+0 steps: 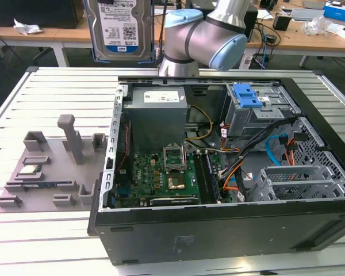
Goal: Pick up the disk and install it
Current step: 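Pick up the disk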
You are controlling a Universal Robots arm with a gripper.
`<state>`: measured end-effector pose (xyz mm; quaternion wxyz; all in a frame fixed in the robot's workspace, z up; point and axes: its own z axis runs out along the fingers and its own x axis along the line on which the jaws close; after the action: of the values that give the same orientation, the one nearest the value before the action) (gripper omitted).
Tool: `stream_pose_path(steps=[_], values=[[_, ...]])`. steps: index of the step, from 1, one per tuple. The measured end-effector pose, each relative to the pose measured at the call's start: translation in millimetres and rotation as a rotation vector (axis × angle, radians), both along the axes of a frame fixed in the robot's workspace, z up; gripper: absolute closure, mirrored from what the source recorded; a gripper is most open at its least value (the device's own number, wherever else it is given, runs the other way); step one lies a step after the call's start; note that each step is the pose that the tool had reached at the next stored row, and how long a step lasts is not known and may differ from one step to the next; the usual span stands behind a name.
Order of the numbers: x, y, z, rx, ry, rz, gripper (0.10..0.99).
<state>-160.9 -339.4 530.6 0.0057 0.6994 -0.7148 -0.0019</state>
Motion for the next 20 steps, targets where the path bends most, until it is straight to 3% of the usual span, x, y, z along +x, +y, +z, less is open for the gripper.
stream_pose_path(steps=[2, 20], values=[[12.3, 0.0, 0.0, 0.0, 0.0, 0.0, 0.722], [78.6, 0.0, 0.0, 0.0, 0.0, 0.0, 0.722]])
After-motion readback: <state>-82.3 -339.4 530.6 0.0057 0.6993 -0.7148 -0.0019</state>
